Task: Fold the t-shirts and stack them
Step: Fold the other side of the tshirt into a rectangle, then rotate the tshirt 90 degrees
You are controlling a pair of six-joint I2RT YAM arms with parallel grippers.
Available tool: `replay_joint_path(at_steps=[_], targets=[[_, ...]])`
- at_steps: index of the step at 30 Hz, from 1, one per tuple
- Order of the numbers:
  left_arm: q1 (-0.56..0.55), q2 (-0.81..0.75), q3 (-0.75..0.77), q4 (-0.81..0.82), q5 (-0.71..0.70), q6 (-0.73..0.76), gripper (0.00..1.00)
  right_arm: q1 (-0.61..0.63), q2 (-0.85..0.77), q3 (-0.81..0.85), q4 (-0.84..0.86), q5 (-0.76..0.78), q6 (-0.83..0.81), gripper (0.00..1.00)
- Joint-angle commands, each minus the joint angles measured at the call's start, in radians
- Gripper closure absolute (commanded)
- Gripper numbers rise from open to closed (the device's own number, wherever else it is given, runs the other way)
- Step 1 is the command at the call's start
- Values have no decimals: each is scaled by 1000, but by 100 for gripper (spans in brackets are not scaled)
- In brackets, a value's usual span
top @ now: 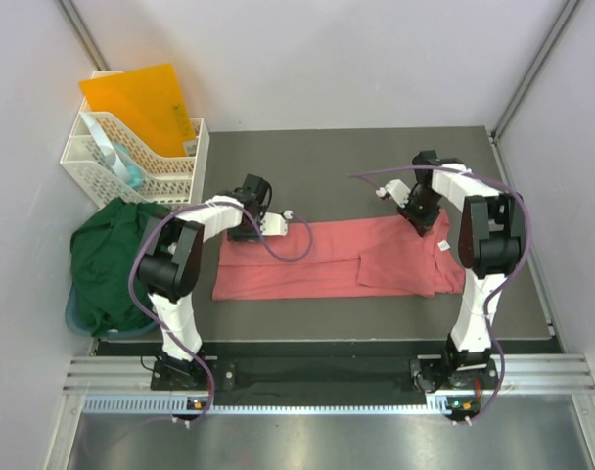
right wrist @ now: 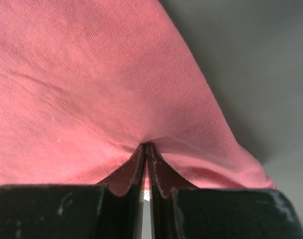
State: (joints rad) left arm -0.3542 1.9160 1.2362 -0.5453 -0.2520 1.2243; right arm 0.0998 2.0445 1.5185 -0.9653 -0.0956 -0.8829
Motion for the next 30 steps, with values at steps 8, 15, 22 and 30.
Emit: replay_joint_path(at_steps=[8,15,22,30], targets=[[61,106,-41,84,-89,-129,37,-6,94,72,59,59,50,97],[92,77,22,68,-112,-160,11,-3,170,195,80,92,58,98],[104,29,20,85,-147,-155,3,20,262,324,74,131,47,99],[133,-6,8,229,-230,-190,1,52,379,535,131,203,30,100]])
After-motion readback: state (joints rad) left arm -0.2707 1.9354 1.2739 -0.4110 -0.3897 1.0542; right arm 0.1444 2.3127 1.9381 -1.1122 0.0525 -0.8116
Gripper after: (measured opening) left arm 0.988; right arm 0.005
